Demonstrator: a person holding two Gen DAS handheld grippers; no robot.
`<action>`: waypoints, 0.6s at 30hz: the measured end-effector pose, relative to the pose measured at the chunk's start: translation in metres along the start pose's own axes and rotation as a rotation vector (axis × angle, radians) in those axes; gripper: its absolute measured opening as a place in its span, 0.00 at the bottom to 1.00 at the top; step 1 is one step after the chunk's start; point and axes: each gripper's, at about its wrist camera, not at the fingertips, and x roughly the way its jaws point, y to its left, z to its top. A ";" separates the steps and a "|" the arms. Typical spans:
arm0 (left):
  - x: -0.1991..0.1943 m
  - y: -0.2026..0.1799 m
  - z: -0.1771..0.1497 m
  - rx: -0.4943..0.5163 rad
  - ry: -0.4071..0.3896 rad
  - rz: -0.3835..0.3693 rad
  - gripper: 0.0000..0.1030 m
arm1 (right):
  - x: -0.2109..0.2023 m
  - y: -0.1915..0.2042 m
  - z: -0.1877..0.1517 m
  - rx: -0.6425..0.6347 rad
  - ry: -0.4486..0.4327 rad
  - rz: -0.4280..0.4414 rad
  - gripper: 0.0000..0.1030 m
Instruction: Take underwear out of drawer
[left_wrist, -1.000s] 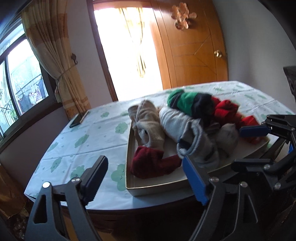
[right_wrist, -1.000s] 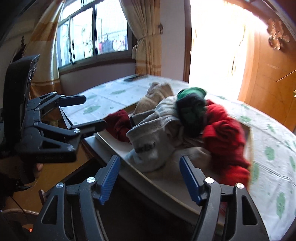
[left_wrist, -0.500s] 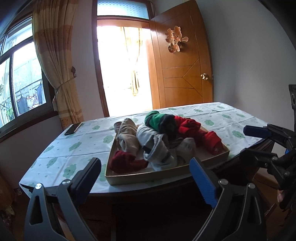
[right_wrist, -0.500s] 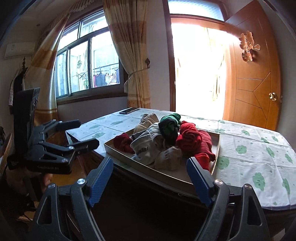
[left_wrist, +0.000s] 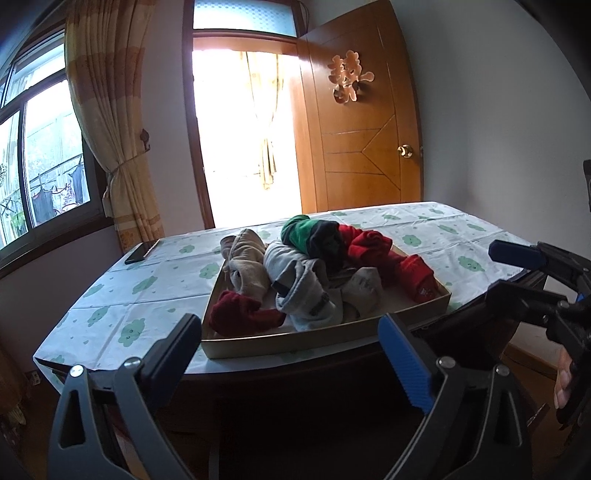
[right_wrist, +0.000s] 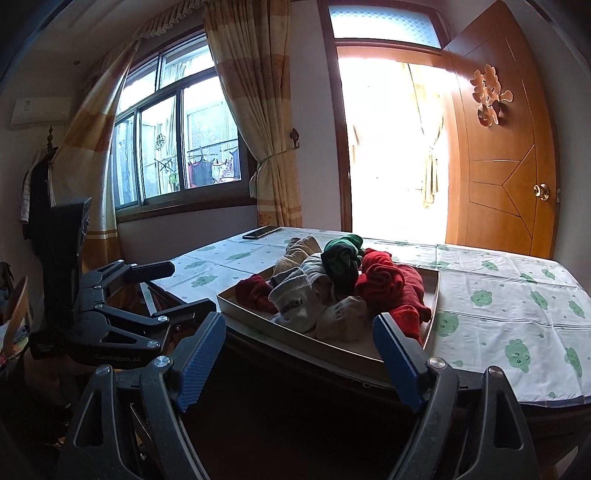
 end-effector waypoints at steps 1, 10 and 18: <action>-0.001 0.000 0.000 -0.001 -0.004 0.000 0.95 | -0.001 0.000 0.000 0.000 -0.005 0.000 0.81; -0.004 -0.004 0.005 -0.004 -0.004 0.000 0.97 | -0.008 -0.001 0.000 0.009 -0.027 0.000 0.81; -0.003 -0.004 0.005 -0.007 0.000 0.001 0.97 | -0.009 -0.001 -0.001 0.010 -0.026 0.003 0.82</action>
